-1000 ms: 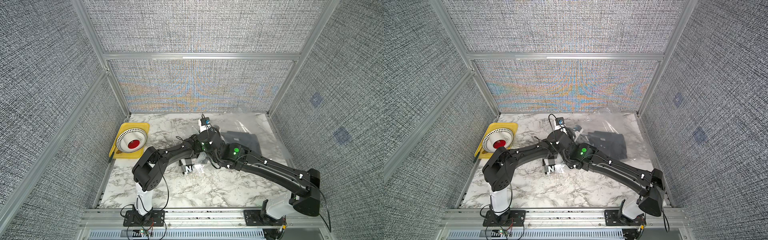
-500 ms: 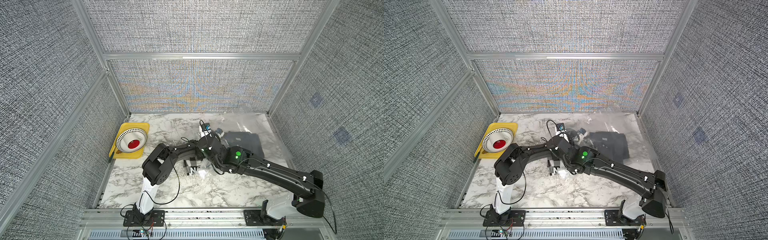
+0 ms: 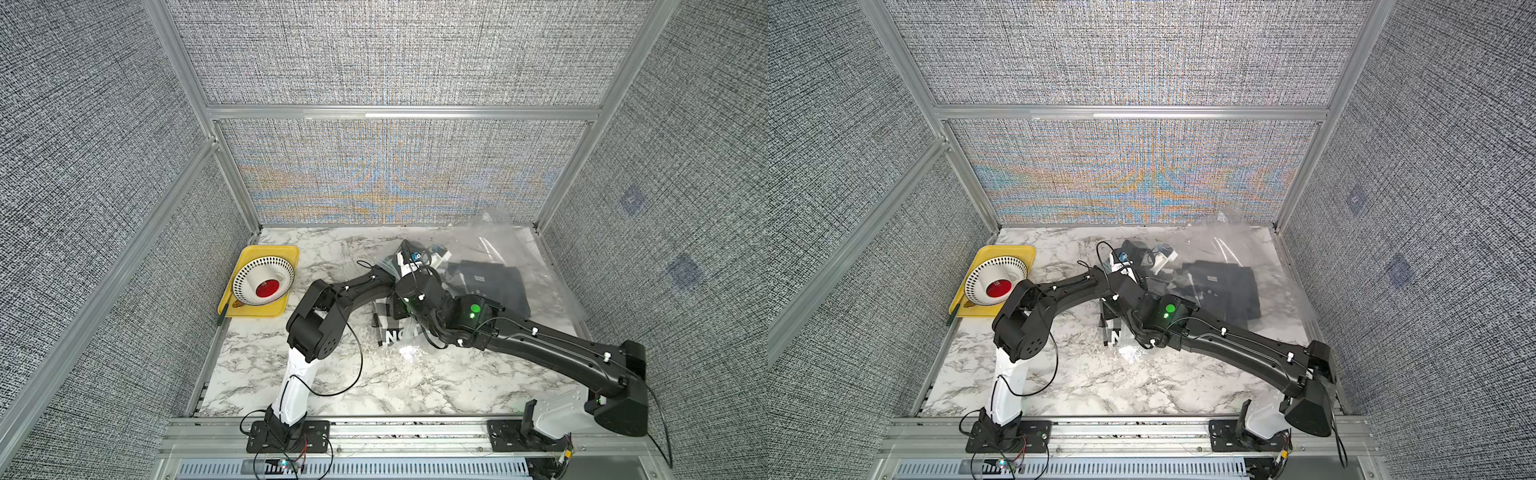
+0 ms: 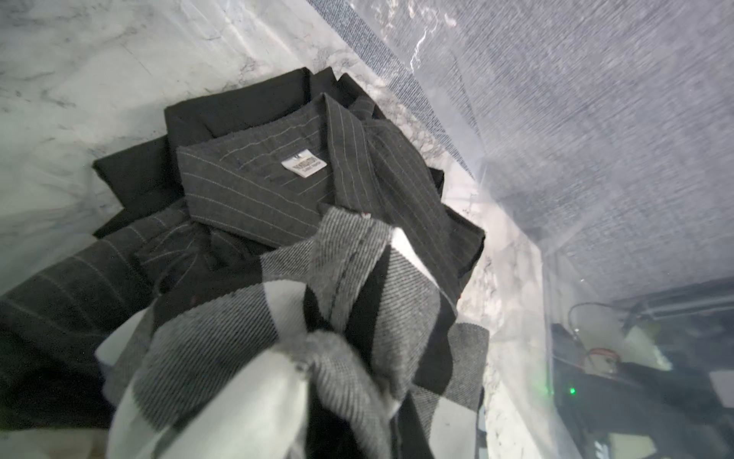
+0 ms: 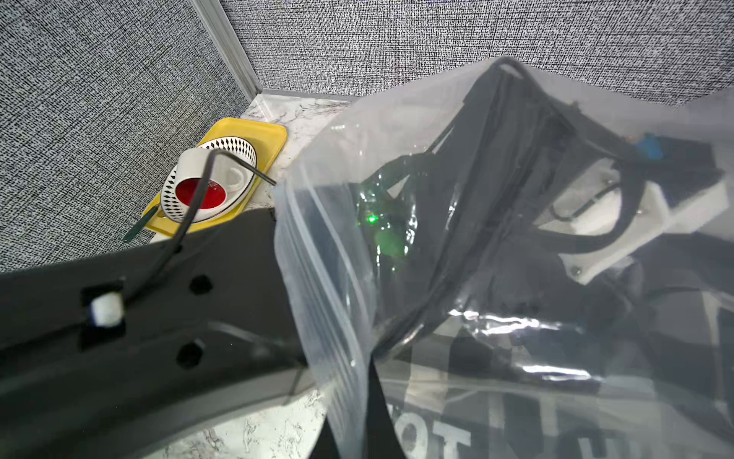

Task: Place the folded shirt into the vacuum bag
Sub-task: Place the shirt in the vacuum bag.

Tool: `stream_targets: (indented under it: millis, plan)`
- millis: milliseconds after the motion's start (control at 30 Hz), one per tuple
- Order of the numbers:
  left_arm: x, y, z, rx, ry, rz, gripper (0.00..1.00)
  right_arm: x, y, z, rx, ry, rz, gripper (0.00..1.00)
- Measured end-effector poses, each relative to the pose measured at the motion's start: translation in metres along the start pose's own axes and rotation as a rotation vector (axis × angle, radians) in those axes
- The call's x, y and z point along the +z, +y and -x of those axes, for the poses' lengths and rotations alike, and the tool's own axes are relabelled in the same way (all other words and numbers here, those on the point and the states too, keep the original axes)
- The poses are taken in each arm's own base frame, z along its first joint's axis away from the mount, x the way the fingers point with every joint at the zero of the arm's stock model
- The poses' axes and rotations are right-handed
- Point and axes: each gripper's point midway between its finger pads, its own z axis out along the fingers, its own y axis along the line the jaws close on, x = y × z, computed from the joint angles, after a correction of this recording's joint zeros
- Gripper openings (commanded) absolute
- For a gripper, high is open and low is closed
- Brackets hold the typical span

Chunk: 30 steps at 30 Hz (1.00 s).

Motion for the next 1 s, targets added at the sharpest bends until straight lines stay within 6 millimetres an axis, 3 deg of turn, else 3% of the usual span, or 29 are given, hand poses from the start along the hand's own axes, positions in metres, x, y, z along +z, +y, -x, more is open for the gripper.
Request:
stream_targets:
  millis: [433,700,1000]
  plan:
    - [-0.010,-0.017,0.070,-0.164,-0.137,-0.051,0.00,0.009,0.012,-0.006,0.011,0.014,0.046,0.00]
    - [0.019,0.004,0.053,-0.276,-0.106,-0.039,0.00,0.013,0.014,-0.017,-0.011,0.067,0.048,0.00]
    - [0.055,0.019,0.034,-0.178,-0.007,0.093,0.00,0.014,-0.006,-0.022,-0.043,0.139,-0.064,0.00]
